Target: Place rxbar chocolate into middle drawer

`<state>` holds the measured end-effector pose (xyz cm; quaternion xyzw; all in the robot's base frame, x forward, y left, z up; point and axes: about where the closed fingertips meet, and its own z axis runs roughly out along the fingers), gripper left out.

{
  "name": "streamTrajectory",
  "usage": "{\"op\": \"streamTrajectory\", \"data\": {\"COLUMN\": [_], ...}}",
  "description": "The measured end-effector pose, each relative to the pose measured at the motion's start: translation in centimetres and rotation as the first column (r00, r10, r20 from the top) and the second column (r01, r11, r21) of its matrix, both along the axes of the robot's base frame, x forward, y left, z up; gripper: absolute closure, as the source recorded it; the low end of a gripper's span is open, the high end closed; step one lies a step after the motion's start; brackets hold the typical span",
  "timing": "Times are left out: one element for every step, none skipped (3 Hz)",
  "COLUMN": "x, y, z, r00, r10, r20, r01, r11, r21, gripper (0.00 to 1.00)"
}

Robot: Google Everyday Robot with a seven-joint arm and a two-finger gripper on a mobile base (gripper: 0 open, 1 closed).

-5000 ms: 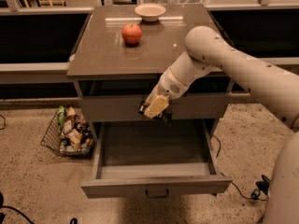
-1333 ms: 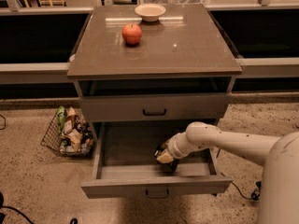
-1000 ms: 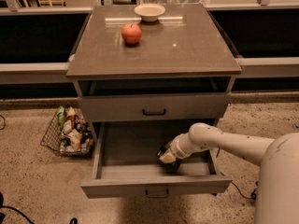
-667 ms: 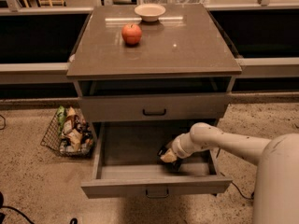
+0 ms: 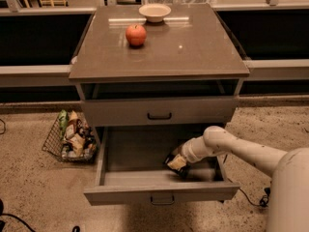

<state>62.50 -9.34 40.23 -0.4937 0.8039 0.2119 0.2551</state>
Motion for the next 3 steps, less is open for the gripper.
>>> {"op": "streamTrajectory", "data": {"x": [-0.5, -1.6, -3.9], "y": [-1.2, -2.9, -4.7], "z": [2.0, 5.7, 8.6], "r00": [0.9993, 0.9938, 0.9855], "r10": [0.037, 0.105, 0.163], "r20": [0.009, 0.034, 0.047], "r01": [-0.038, -0.110, -0.169], "r11": [0.994, 0.979, 0.957], "r21": [0.099, 0.172, 0.237], "gripper": [0.00, 0.00, 0.00]}}
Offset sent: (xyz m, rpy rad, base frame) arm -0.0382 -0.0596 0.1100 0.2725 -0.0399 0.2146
